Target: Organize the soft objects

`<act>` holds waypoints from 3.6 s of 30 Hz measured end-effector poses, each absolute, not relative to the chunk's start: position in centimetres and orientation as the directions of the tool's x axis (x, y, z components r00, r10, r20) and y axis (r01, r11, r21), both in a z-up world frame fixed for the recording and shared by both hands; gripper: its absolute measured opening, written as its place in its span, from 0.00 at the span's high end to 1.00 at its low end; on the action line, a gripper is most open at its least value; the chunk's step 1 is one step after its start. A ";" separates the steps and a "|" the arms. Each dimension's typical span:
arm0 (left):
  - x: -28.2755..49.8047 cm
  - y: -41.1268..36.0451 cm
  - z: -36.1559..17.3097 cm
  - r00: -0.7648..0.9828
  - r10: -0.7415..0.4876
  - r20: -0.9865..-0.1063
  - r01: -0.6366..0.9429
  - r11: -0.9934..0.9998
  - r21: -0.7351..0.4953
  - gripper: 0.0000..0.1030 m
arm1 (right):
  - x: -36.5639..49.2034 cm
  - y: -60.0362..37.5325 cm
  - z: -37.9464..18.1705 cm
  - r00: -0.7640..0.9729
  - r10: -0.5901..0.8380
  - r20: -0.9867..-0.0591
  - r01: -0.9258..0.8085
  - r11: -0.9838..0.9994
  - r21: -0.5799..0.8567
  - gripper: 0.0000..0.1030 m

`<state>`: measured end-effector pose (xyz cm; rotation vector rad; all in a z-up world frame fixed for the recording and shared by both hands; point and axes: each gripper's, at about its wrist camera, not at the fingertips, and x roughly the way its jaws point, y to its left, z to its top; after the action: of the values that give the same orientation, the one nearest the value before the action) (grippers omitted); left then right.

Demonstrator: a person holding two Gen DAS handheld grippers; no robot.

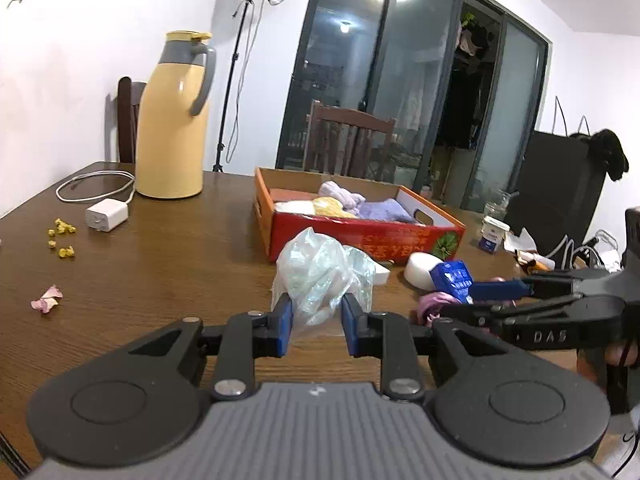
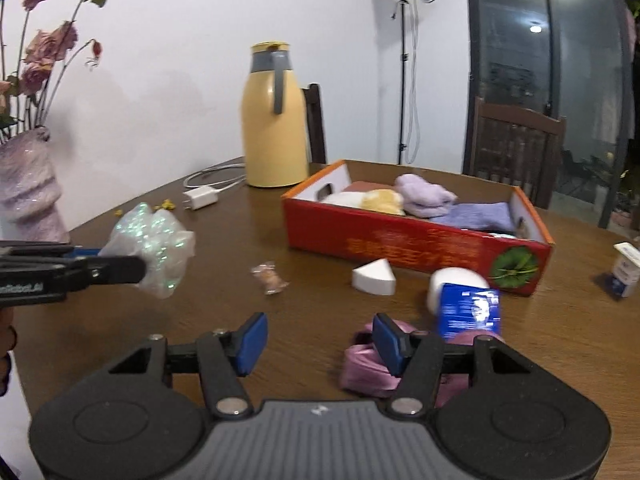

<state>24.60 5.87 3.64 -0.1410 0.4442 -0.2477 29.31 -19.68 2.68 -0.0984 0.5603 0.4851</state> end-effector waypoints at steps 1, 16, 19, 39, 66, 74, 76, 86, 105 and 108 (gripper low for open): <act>24.7 6.2 3.7 0.876 -0.265 -0.402 0.202 0.960 -0.194 0.75 | 29.6 -19.1 2.5 0.735 0.415 -0.537 -0.471 0.881 0.036 0.44; 28.7 9.3 1.4 0.872 -0.206 -0.444 0.129 0.972 -0.196 0.75 | 41.3 -8.6 -2.2 0.665 0.429 -0.611 -0.522 0.852 0.030 0.64; 29.3 9.1 1.2 0.866 -0.212 -0.453 0.137 0.971 -0.194 0.75 | 42.2 -8.0 -3.1 0.663 0.406 -0.629 -0.496 0.867 0.036 0.80; 35.2 3.1 7.2 0.836 -0.407 -0.369 0.346 0.912 -0.222 0.75 | 34.8 -23.8 6.7 0.796 0.423 -0.433 -0.377 0.906 0.191 0.88; 53.5 -1.8 1.8 0.723 -0.240 -0.648 0.314 0.950 -0.002 0.41 | 62.8 -22.1 -1.2 0.606 0.324 -0.726 -0.194 0.946 0.261 0.46; 49.0 -0.2 6.6 0.766 -0.243 -0.595 0.303 0.953 0.001 0.38 | 57.4 -23.6 5.0 0.720 0.295 -0.628 -0.217 0.955 0.200 0.42; 46.7 0.3 8.7 0.791 -0.245 -0.560 0.304 0.953 0.013 0.38 | 55.0 -24.7 7.8 0.751 0.263 -0.605 -0.209 0.965 0.160 0.41; 34.7 1.8 16.4 0.894 -0.254 -0.368 0.275 0.961 0.005 0.29 | 40.0 -29.8 16.8 0.870 0.133 -0.474 -0.141 0.990 0.020 0.19; 7.8 1.6 7.5 0.953 -0.252 -0.166 0.258 0.966 0.015 0.00 | 10.1 -27.7 6.0 0.923 0.216 -0.319 -0.235 0.972 -0.022 0.07; 8.6 1.2 6.9 0.951 -0.250 -0.184 0.255 0.967 0.008 0.00 | 10.5 -27.7 5.4 0.919 0.198 -0.341 -0.220 0.975 -0.026 0.07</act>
<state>8.59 1.20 6.88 0.0320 0.1828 -0.2568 10.46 -27.67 5.37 -0.0645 0.3439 0.2146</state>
